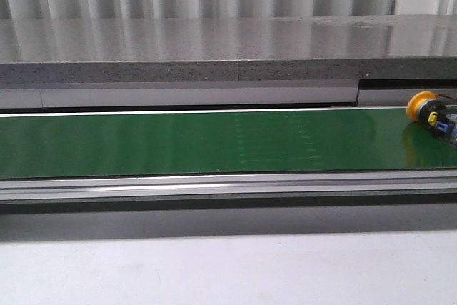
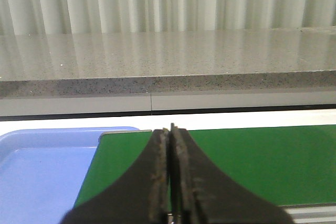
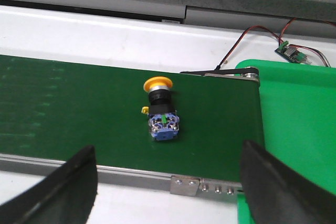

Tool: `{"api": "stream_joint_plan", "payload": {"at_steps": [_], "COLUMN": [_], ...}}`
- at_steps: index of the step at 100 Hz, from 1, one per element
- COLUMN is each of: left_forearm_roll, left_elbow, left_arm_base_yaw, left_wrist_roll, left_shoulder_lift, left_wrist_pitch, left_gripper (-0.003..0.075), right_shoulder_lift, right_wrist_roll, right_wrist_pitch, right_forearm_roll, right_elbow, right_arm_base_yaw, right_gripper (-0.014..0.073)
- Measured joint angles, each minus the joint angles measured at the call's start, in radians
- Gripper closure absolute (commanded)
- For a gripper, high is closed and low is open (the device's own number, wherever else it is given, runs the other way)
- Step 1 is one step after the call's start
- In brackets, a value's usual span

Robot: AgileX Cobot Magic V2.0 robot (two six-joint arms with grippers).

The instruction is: Move button from right to left

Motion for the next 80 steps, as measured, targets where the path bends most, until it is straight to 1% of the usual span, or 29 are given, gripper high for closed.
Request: {"api": "stream_joint_plan", "payload": {"at_steps": [9, 16, 23, 26, 28, 33, 35, 40, 46, 80], "left_forearm_roll": [0.0, 0.0, 0.0, 0.0, 0.0, 0.0, 0.0, 0.0, 0.0, 0.0], "left_elbow": [0.0, 0.0, 0.0, 0.0, 0.0, 0.0, 0.0, 0.0, 0.0, 0.0], "left_arm_base_yaw": [0.0, 0.0, 0.0, 0.0, 0.0, 0.0, 0.0, 0.0, 0.0, 0.0], "left_wrist_roll": [0.0, 0.0, 0.0, 0.0, 0.0, 0.0, 0.0, 0.0, 0.0, 0.0], "left_shoulder_lift": [0.0, 0.0, 0.0, 0.0, 0.0, 0.0, 0.0, 0.0, 0.0, 0.0], "left_wrist_pitch": [0.0, 0.0, 0.0, 0.0, 0.0, 0.0, 0.0, 0.0, 0.0, 0.0], "left_gripper": [0.074, 0.074, 0.074, 0.074, 0.074, 0.074, 0.074, 0.074, 0.074, 0.074], "right_shoulder_lift": [-0.092, -0.15, -0.197, -0.213, -0.223, -0.242, -0.248, -0.257, -0.261, -0.261], "right_wrist_roll": [0.0, -0.002, -0.002, -0.002, -0.002, -0.002, -0.002, -0.002, -0.002, -0.002], "right_wrist_pitch": [0.0, 0.0, 0.0, 0.0, 0.0, 0.002, 0.002, 0.002, 0.002, 0.002], "right_forearm_roll": [0.0, 0.0, 0.0, 0.0, 0.0, 0.0, 0.0, 0.0, 0.0, 0.0], "right_elbow": [0.058, 0.095, 0.121, 0.128, 0.131, 0.136, 0.138, 0.138, 0.14, 0.143], "right_arm_base_yaw": [0.0, 0.0, 0.0, 0.0, 0.0, 0.0, 0.0, 0.0, 0.0, 0.0], "right_gripper": [0.0041, 0.01, 0.0208, 0.0275, 0.0304, 0.0422, 0.0452, 0.0567, 0.0665, 0.0662]}}
